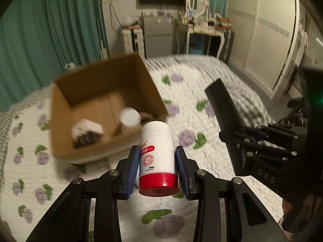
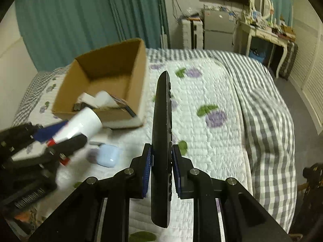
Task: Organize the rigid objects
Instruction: 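Lower the remote and red-capped bottle into the box and open both tools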
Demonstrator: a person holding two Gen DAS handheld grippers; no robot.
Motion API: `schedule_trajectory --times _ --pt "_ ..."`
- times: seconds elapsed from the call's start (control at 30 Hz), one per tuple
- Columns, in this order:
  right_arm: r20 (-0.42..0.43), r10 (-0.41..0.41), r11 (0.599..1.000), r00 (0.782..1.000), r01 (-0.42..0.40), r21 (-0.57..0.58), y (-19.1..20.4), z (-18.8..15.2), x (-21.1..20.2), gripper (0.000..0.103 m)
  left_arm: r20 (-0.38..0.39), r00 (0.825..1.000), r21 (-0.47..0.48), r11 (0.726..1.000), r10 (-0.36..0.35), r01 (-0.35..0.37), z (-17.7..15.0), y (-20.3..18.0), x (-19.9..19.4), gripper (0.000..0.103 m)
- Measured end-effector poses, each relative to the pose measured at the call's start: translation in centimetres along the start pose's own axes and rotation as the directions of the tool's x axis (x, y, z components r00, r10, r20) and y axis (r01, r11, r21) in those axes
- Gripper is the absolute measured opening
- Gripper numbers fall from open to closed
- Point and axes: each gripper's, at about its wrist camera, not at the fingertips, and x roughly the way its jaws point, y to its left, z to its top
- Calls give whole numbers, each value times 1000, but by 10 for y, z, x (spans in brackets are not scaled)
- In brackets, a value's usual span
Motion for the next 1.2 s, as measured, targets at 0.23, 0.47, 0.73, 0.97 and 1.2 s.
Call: schedule_trajectory --times 0.23,0.47,0.73,0.97,1.2 --pt "83 35 996 996 -29 -82 41 54 -31 19 71 997 -51 998 40 -36 32 63 -31 37" --pt "138 92 979 986 -65 -192 92 108 -21 19 62 995 -107 992 81 -74 50 116 -9 37" --pt "122 107 975 987 -79 -209 112 132 44 19 29 997 -145 987 76 -71 61 135 51 37" --pt "90 77 976 993 -56 -210 98 128 91 19 -9 996 -130 988 86 -87 61 136 93 37" --pt "69 78 976 995 -62 -209 88 121 112 19 20 996 -107 991 82 -79 59 135 95 48"
